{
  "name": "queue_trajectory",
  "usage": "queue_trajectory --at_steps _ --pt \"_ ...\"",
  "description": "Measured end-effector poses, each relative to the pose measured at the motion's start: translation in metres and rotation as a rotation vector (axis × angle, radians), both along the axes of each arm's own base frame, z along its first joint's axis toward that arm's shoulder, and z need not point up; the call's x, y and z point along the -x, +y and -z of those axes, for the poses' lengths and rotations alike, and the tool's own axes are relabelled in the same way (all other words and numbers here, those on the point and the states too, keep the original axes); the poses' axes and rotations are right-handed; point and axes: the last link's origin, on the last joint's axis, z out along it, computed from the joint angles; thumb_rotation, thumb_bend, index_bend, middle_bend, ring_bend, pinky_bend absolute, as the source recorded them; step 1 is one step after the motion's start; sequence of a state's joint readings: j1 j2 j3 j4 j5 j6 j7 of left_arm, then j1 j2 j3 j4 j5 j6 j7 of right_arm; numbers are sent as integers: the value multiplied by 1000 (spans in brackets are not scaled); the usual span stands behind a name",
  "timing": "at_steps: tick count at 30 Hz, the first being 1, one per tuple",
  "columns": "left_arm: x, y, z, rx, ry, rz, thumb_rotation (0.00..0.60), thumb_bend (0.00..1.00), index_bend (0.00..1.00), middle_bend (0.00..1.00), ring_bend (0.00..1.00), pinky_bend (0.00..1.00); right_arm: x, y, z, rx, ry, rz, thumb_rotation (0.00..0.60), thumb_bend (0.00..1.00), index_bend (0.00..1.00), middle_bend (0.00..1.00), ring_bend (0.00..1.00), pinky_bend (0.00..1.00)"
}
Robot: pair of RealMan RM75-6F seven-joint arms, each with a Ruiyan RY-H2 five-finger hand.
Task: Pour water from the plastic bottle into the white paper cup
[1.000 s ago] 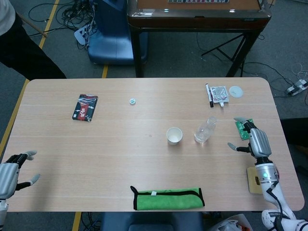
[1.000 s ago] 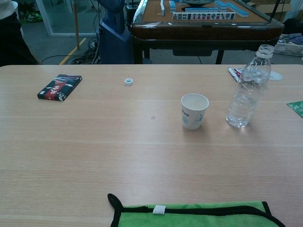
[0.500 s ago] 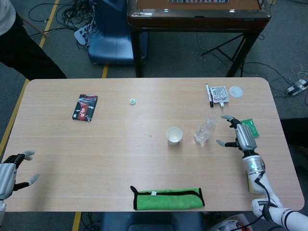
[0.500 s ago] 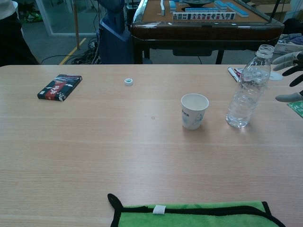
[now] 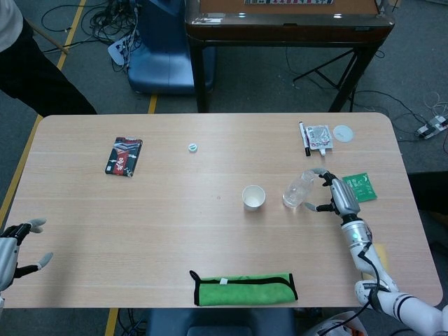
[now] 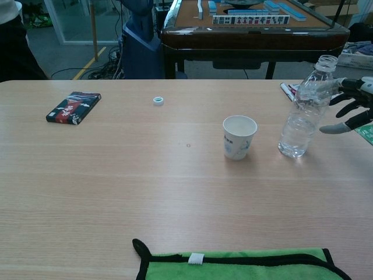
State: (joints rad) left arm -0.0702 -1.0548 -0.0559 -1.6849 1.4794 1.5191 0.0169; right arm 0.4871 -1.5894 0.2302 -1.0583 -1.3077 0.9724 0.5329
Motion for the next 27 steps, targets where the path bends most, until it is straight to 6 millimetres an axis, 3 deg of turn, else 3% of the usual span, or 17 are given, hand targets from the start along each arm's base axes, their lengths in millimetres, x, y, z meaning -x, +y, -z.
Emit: queue_trajectory --at_steps 6,27 --pt "1 0 -1 0 -5 -3 600 137 303 398 362 685 -7 -3 8 -30 -54 -3 600 0 209 208 195 322" --pt "2 -2 -6 -10 -17 -13 600 137 305 398 362 685 -16 -15 27 -61 6 -32 600 0 209 242 195 322"
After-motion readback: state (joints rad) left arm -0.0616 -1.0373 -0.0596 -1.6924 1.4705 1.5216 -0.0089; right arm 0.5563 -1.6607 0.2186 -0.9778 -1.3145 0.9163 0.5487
